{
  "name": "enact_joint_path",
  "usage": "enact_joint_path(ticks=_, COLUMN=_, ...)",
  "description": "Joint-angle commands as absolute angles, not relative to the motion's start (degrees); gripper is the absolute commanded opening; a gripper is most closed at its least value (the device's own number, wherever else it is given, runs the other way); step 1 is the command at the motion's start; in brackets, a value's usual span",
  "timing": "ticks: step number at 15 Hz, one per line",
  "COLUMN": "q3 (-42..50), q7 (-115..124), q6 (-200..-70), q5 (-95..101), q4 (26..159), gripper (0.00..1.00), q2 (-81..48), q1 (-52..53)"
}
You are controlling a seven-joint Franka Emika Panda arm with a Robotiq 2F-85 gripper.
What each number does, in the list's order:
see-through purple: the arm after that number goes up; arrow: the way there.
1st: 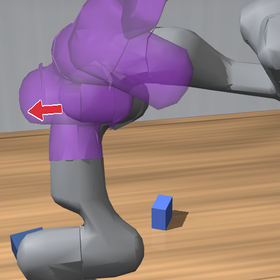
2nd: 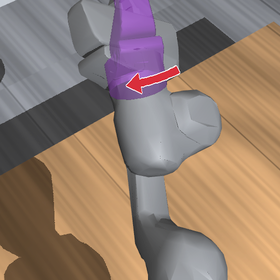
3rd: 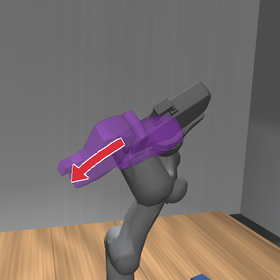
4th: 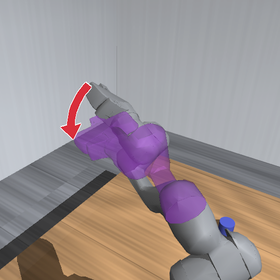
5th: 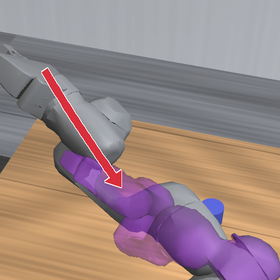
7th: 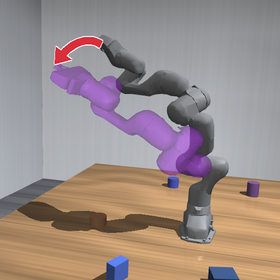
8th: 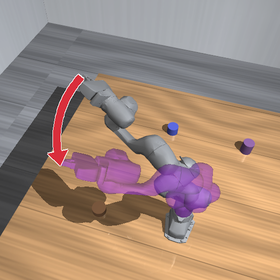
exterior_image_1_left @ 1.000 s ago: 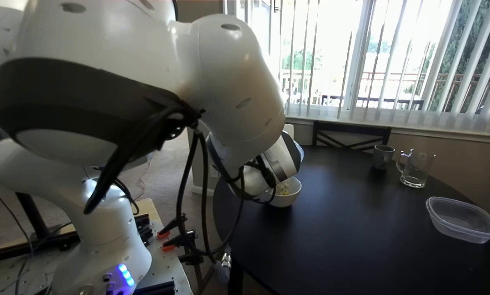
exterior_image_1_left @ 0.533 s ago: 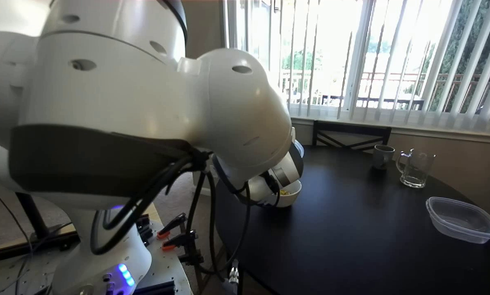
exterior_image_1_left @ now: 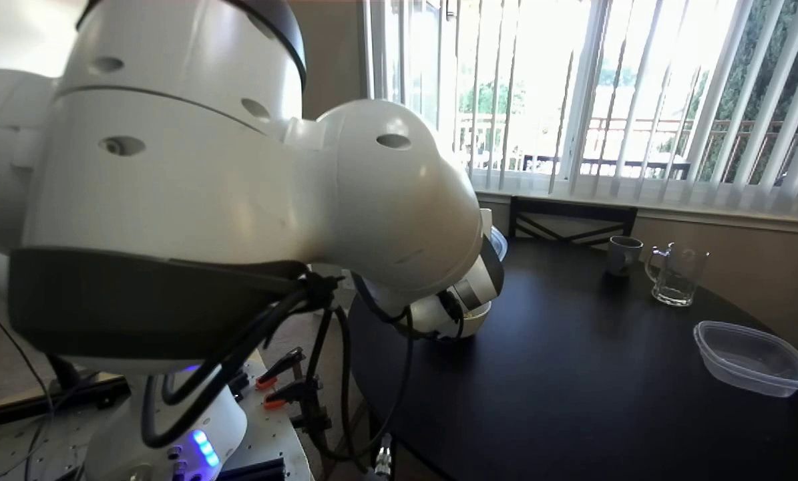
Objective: Transfer the candy to the white bowl
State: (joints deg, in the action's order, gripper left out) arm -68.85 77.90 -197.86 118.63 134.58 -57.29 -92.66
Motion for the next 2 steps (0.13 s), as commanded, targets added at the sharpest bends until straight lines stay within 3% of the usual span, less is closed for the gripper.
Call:
enact_joint_path(ticks=1, q3=-69.9, q7=80.8, q6=-197.9, q5=119.9, q4=134.0, gripper=0.02, q2=-57.9, q1=-93.6)
enact_joint_path(ticks=2, q3=-69.8, q7=80.8, q6=-197.9, q5=119.9, q4=133.8, gripper=0.02, q2=-57.9, q1=-93.6)
